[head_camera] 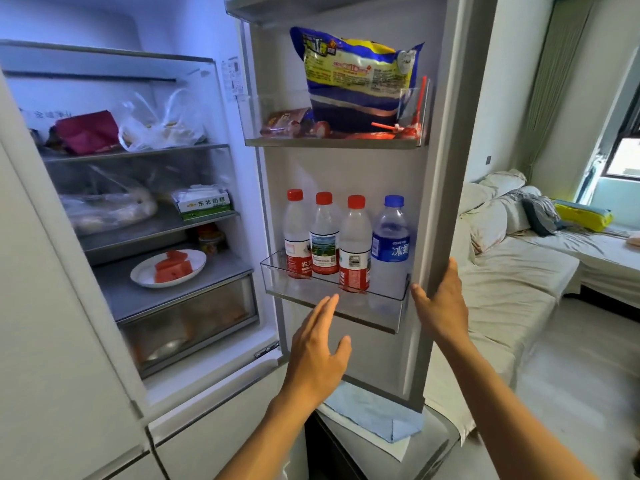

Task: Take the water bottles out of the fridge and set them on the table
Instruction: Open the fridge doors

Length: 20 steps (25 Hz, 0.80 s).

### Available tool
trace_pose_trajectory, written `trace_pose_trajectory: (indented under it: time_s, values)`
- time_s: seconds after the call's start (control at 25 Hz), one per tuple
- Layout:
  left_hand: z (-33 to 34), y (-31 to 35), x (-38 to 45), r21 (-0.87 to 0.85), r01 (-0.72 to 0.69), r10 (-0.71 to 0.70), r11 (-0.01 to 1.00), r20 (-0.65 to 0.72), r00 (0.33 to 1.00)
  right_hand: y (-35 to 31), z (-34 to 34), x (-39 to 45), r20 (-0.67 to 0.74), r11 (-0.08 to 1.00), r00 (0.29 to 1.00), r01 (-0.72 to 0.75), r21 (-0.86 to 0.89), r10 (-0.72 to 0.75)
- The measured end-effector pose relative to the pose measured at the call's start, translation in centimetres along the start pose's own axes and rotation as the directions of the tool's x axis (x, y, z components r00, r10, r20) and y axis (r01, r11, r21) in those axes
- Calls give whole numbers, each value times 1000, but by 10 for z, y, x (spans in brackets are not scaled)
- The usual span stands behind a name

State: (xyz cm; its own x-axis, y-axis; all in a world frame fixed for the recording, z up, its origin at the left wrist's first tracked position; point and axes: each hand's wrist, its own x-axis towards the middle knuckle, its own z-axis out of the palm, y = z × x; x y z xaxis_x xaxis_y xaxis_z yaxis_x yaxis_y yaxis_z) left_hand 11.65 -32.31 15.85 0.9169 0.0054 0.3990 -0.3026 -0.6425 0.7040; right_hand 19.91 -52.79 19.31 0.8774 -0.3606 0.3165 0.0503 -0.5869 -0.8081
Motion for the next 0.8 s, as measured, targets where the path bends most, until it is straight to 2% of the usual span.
trace_pose_trajectory:
  time_s: [0.08,0.12,0.2,0.24,0.28,0.32,0.4,0.52,0.64,0.72,0.8]
  values:
    - [-6,-5,-3,12,15,-14,1000,-18,1000,-3,-1,0,-21,1000,1000,-23,8,23]
    - [-10,-10,-5,19,32,-32,999,-32,999,-7,1,-7,-89,999,996,-5,35,8]
    - [-24,-25,-14,10,81,-80,997,-73,994,-24,15,-40,-248,981,968,92,170,-48]
    - [-34,-36,-22,-3,111,-111,994,-101,989,-35,28,-66,-278,952,958,149,268,-72]
    - [-46,-51,-31,-16,149,-150,989,-134,980,-45,47,-98,-246,917,966,169,360,-82]
    - [-59,-69,-44,-28,196,-198,980,-172,965,-53,70,-132,-148,895,986,138,425,-82]
    - [-88,-110,-73,-45,302,-303,952,-253,919,-58,125,-203,166,890,981,15,456,-101]
    - [-135,-178,-120,-120,482,-493,868,-318,810,-62,206,-282,547,902,831,-155,404,-102]
    - [-177,-239,-160,-218,585,-621,781,-365,694,-74,277,-323,783,851,616,-455,261,89]
    - [-195,-270,-186,-248,647,-688,721,-366,626,-78,318,-336,869,715,441,-680,161,223]
    - [-204,-292,-208,-263,699,-741,665,-349,574,-80,356,-342,923,453,225,-889,63,313]
